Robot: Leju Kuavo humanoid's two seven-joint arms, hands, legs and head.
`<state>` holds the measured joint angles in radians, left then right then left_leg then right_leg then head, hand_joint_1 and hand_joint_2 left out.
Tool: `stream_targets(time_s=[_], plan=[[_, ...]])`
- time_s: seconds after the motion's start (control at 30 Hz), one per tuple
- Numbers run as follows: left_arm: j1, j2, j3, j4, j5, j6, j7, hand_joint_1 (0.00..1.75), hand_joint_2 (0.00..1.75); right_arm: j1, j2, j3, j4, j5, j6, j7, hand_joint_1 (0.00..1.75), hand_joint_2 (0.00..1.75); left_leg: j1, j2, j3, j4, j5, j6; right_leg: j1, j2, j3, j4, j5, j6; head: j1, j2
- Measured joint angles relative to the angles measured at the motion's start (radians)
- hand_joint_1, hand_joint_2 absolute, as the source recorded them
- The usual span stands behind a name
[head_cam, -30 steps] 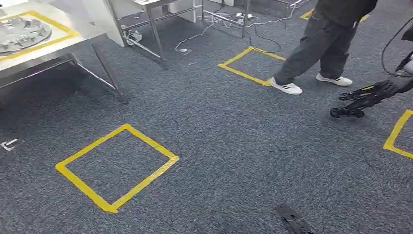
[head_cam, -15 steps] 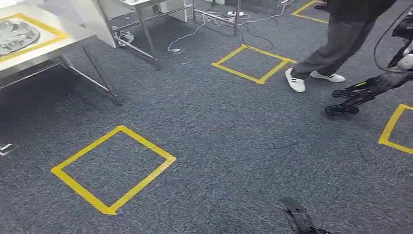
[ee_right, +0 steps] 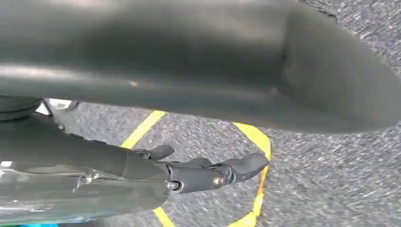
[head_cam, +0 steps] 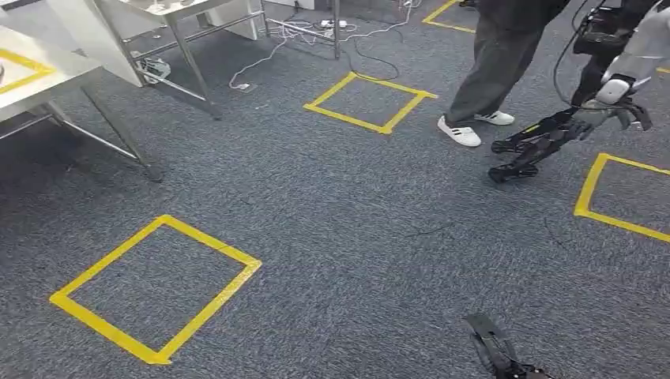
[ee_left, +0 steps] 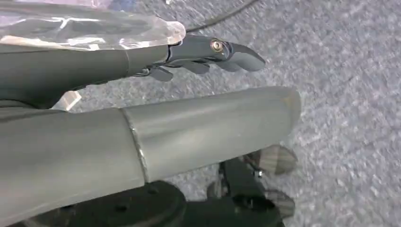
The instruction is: Take the parts from the cabinet and place them on the table.
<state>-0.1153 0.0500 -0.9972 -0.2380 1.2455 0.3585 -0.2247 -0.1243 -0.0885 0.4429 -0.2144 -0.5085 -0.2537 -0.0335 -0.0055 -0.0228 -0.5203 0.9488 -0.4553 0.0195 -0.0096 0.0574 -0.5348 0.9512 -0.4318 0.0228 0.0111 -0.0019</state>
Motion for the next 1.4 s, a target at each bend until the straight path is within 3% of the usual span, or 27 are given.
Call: stream_targets(time_s=[0.03,0.1,0.17,0.2,0.23,0.27,0.3,0.37,0.4,0.43,0.5,0.57,0.6,0.63,0.7,0.73,0.77,0.8,0.87,0.9,0.93,1.0,1.07,1.1,1.13,1.2,1.4], plan=[[0.0,0.001,0.001,0.0,0.002,0.007,0.0,0.0,0.0,0.002,-0.002,-0.001,0.0,0.0,-0.001,0.0,0.0,0.0,0.0,0.004,0.001,-0.007,0.005,0.007,0.002,0.005,-0.001,-0.001,0.001,0.007,0.0,0.0],[0.0,0.001,0.002,0.0,0.008,0.015,0.0,0.0,0.0,0.004,-0.007,-0.004,0.001,0.0,-0.001,-0.002,0.0,0.0,0.005,0.017,0.006,-0.017,0.011,0.018,0.0,-0.03,-0.018,0.047,-0.036,0.013,0.004,0.0],[0.002,0.005,0.003,0.0,0.01,0.023,-0.002,0.0,0.0,0.003,-0.01,-0.008,0.002,0.0,-0.001,-0.003,0.0,0.0,0.003,0.029,0.005,-0.017,0.01,0.022,0.0,-0.043,-0.095,0.215,-0.127,0.02,0.018,0.0],[0.002,0.006,0.003,0.0,0.011,0.024,-0.005,0.0,0.0,0.004,-0.01,-0.008,0.002,0.0,-0.001,-0.002,0.0,0.0,0.003,0.034,0.005,-0.016,0.01,0.023,-0.001,-0.045,-0.13,0.293,-0.155,0.023,0.02,0.0],[0.003,0.006,0.003,0.0,0.012,0.022,-0.006,0.0,0.0,0.006,-0.01,-0.008,0.003,0.0,-0.001,0.002,0.0,0.0,0.002,0.039,0.005,-0.016,0.009,0.023,-0.001,-0.046,-0.15,0.338,-0.163,0.026,0.023,0.0],[0.004,0.006,0.005,0.0,0.014,0.014,-0.008,0.0,0.0,0.008,-0.01,-0.008,0.004,0.0,-0.002,0.005,0.0,0.0,0.002,0.043,0.007,-0.016,0.008,0.023,-0.002,-0.048,-0.144,0.327,-0.145,0.027,0.026,0.0],[0.004,0.006,0.007,0.0,0.014,0.006,-0.013,0.0,0.0,0.009,-0.011,-0.008,0.005,0.0,-0.002,0.007,0.0,0.0,0.003,0.047,0.008,-0.015,0.008,0.022,-0.004,-0.05,-0.118,0.274,-0.11,0.027,0.029,0.0],[0.003,0.008,0.008,0.0,0.013,-0.011,-0.017,0.0,0.0,0.009,-0.016,-0.008,0.005,0.0,-0.002,0.011,0.0,0.0,0.003,0.054,0.013,-0.012,0.002,0.014,-0.009,-0.069,-0.02,0.083,-0.02,0.026,0.037,0.0],[0.004,0.017,0.01,0.001,0.015,-0.029,-0.016,0.0,0.0,0.007,-0.017,-0.008,0.005,0.001,0.0,0.013,0.0,0.0,-0.002,0.057,0.013,-0.009,-0.002,0.008,-0.006,-0.094,0.01,0.018,-0.02,0.025,0.04,0.0],[0.003,0.028,0.012,0.001,0.016,-0.043,-0.016,0.0,0.0,0.007,-0.019,-0.008,0.005,0.002,0.0,0.014,0.0,0.0,-0.006,0.059,0.01,-0.001,-0.004,0.004,-0.001,-0.083,0.01,0.011,-0.016,0.012,0.041,0.0],[0.003,0.051,0.019,0.003,0.018,-0.067,-0.013,0.0,0.0,0.009,-0.021,-0.008,0.005,0.001,0.0,0.018,0.0,0.0,-0.003,0.067,0.01,-0.005,-0.003,-0.004,0.002,-0.074,0.005,0.013,-0.017,0.001,0.028,0.0],[0.001,0.066,0.02,0.003,0.017,-0.075,-0.01,0.0,0.0,0.01,-0.023,-0.008,0.006,0.001,0.0,0.024,0.0,0.0,-0.001,0.07,0.01,0.0,-0.01,-0.016,-0.001,-0.064,0.008,0.005,-0.01,-0.014,0.027,0.0],[0.001,0.072,0.02,0.004,0.016,-0.075,-0.01,0.0,0.0,0.009,-0.024,-0.008,0.006,0.001,0.0,0.024,0.0,0.0,0.002,0.051,-0.001,0.031,-0.035,-0.022,-0.001,-0.061,0.007,0.004,-0.008,-0.019,0.021,0.0],[0.001,0.077,0.02,0.004,0.015,-0.075,-0.009,0.0,0.0,0.008,-0.025,-0.008,0.006,0.001,0.0,0.024,0.0,0.0,0.003,0.04,-0.031,0.096,-0.075,-0.026,-0.001,-0.058,0.005,0.004,-0.007,-0.023,0.011,0.0],[0.003,0.085,0.02,0.005,0.015,-0.075,-0.007,0.0,0.0,0.008,-0.026,-0.008,0.006,0.001,0.0,0.025,0.0,0.0,0.003,0.031,-0.116,0.27,-0.151,-0.03,0.001,-0.049,0.001,0.005,-0.006,-0.028,0.003,0.0],[0.005,0.086,0.021,0.006,0.014,-0.075,-0.006,0.0,0.0,0.009,-0.026,-0.008,0.006,0.001,0.0,0.025,0.0,0.0,0.003,0.03,-0.146,0.326,-0.164,-0.031,0.002,-0.044,-0.001,0.005,-0.005,-0.028,0.003,0.0],[0.007,0.086,0.021,0.006,0.01,-0.073,-0.006,0.0,0.0,0.009,-0.026,-0.008,0.006,0.001,0.0,0.025,0.0,0.0,0.003,0.03,-0.151,0.332,-0.152,-0.028,0.003,-0.038,-0.001,0.005,-0.005,-0.028,0.002,0.0],[0.008,0.086,0.021,0.006,0.006,-0.066,-0.006,0.0,0.0,0.009,-0.026,-0.008,0.006,0.001,0.0,0.025,0.0,0.0,0.002,0.029,-0.132,0.289,-0.119,-0.024,0.003,-0.031,0.0,0.005,-0.005,-0.028,0.001,0.0],[0.007,0.087,0.021,0.006,0.0,-0.054,-0.008,0.0,0.0,0.008,-0.026,-0.008,0.006,0.001,0.0,0.024,0.0,0.0,0.002,0.021,-0.051,0.12,-0.029,-0.013,0.003,-0.02,0.004,0.005,-0.004,-0.027,0.0,0.0],[0.006,0.091,0.021,0.006,-0.003,-0.052,-0.008,0.0,0.0,0.007,-0.026,-0.008,0.006,0.001,0.0,0.024,0.0,0.0,0.002,0.001,-0.015,0.048,-0.001,-0.007,0.003,-0.016,0.004,0.005,-0.004,-0.026,-0.001,0.0],[0.004,0.092,0.021,0.006,-0.007,-0.053,-0.009,0.0,0.0,0.006,-0.026,-0.008,0.006,0.0,0.0,0.024,0.0,0.0,-0.002,-0.013,0.001,-0.001,0.0,-0.003,0.012,-0.01,-0.002,0.013,-0.007,-0.021,-0.004,0.0],[0.002,0.095,0.021,0.007,-0.01,-0.056,-0.01,0.0,0.0,0.008,-0.026,-0.008,0.006,0.0,0.0,0.024,0.0,0.0,-0.002,-0.003,-0.001,0.003,-0.002,-0.003,0.008,-0.003,-0.006,0.01,-0.004,-0.012,0.002,0.0],[0.001,0.095,0.021,0.007,-0.011,-0.056,-0.01,0.0,0.0,0.011,-0.026,-0.008,0.007,0.0,0.0,0.024,0.0,0.0,0.002,0.006,0.003,-0.01,0.006,0.009,0.009,0.005,-0.008,0.008,-0.002,0.001,0.002,0.0],[0.001,0.095,0.021,0.007,-0.011,-0.056,-0.01,0.0,0.0,0.012,-0.026,-0.008,0.007,0.0,0.0,0.024,0.0,0.0,0.005,0.016,0.007,-0.016,0.01,0.014,0.005,-0.016,-0.01,0.027,-0.017,0.002,0.003,0.0],[0.002,0.095,0.021,0.007,-0.013,-0.056,-0.01,0.0,0.0,0.012,-0.026,-0.008,0.007,0.0,-0.001,0.024,0.0,0.0,0.004,0.018,0.007,-0.018,0.01,0.019,0.007,-0.035,-0.034,0.078,-0.055,0.006,0.01,0.0],[0.003,0.095,0.021,0.007,-0.016,-0.056,-0.01,0.0,0.0,0.012,-0.026,-0.008,0.007,-0.013,-0.003,0.022,0.0,0.0,0.003,0.03,0.007,-0.017,0.009,0.021,0.005,-0.045,-0.114,0.255,-0.142,0.015,0.021,0.0],[0.003,0.095,0.021,0.007,-0.016,-0.056,-0.01,0.0,0.0,0.012,-0.026,-0.008,0.007,-0.015,-0.003,0.022,0.0,0.0,0.003,0.031,0.007,-0.017,0.009,0.021,0.005,-0.045,-0.121,0.271,-0.148,0.016,0.021,0.0]])
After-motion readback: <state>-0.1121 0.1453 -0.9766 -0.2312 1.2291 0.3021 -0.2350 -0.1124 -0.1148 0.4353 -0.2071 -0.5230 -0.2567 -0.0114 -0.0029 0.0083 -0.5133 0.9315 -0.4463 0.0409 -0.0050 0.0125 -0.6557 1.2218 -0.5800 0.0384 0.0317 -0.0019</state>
